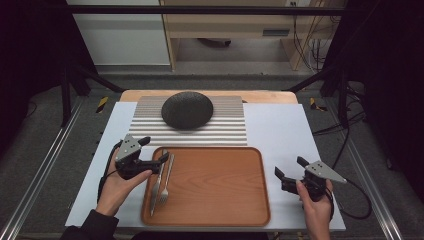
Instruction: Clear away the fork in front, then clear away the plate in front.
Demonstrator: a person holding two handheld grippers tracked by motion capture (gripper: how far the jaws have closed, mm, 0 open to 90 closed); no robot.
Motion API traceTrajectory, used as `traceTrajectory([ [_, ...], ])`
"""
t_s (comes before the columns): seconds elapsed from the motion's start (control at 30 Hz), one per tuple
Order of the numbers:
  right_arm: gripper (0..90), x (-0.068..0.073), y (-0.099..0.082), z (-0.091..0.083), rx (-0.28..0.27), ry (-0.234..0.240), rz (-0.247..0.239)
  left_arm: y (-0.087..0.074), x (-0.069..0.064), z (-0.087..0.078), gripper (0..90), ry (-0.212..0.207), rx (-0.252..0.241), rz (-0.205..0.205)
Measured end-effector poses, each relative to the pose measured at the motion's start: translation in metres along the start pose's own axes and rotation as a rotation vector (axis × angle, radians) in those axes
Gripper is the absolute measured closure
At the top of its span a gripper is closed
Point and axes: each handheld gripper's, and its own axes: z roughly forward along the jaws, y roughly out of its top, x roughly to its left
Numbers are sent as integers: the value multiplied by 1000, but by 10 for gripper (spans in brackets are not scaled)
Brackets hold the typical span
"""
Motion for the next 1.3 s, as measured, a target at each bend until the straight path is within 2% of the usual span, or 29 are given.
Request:
traceTrajectory([
  [0.07,71,0,0,0,-1,0,0,1,0,-1,102,-6,-6,10],
  [0.13,70,0,0,0,-5,1,0,1,1,-2,75,-40,-4,34],
  [0.27,71,1,1,0,-3,5,-1,2,5,-5,49,-62,-21,67],
  [0.47,70,4,3,-1,-16,12,-12,14,15,-9,30,-35,-27,143],
  [0.53,70,5,4,-1,-20,19,-19,19,20,-8,30,-21,-31,181],
  [0.6,68,6,5,0,-28,21,-22,23,25,-5,30,-8,-18,216],
  [0.7,70,8,6,2,-47,17,-25,30,35,-1,33,-2,9,238],
  [0.8,74,10,6,4,-72,-3,-47,38,44,6,37,-11,14,241],
  [0.87,81,11,6,6,-85,-18,-60,45,48,10,40,-13,38,269],
  [0.97,82,11,6,11,-81,-15,-61,55,54,17,48,-28,68,291],
  [1.07,80,11,5,13,-68,-14,-67,67,57,24,48,-27,84,344],
  [1.2,74,11,4,12,-64,-19,-63,84,54,31,50,-27,59,459],
  [1.3,68,12,3,13,-59,-20,-62,92,52,39,51,-47,53,497],
])
